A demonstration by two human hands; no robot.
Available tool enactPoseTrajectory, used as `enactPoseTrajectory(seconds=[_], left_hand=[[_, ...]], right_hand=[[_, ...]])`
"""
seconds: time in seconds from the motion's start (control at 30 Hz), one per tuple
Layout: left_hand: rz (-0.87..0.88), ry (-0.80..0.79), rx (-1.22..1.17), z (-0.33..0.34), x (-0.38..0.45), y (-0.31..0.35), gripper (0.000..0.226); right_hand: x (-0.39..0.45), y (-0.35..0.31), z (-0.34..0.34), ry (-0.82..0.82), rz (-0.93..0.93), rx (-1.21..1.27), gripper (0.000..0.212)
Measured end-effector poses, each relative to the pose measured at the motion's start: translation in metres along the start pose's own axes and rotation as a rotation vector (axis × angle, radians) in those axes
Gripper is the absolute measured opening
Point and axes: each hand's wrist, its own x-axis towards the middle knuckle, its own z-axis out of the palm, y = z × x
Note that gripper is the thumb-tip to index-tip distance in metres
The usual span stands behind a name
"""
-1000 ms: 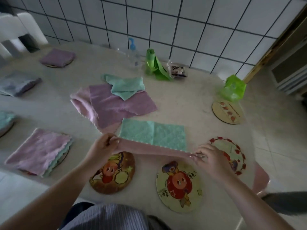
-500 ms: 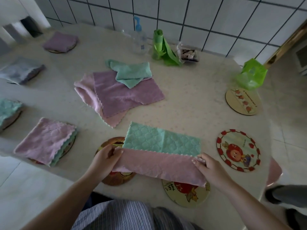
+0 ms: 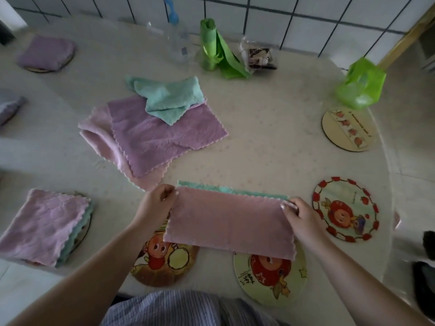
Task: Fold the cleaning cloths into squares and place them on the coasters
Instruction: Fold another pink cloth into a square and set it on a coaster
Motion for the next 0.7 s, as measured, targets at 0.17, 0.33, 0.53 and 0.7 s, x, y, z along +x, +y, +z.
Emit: enactPoseTrajectory(seconds=[0.17, 0.33, 0.53, 0.7], left_hand=[[0.002, 0.041, 0.057, 0.006, 0.013, -0.002, 0.013], [0.025, 0.087, 0.21, 0.011, 0.018, 0.004, 0.011], [-0.007, 0.101, 0.249, 0.012, 0.024, 0.002, 0.018], [-0.052, 0.077, 0.244, 0.012, 0.027, 0.002, 0.019]], right_hand=[[0.009, -0.003, -0.001, 0.003, 0.021, -0.019, 0.016], [0.015, -0.003, -0.002, 0.001, 0.027, -0.006, 0.019], [0.02, -0.005, 0.001, 0.002, 0.041, 0.03, 0.021], [0.017, -0.004, 0.002, 0.026, 0.063, 0.077, 0.027]])
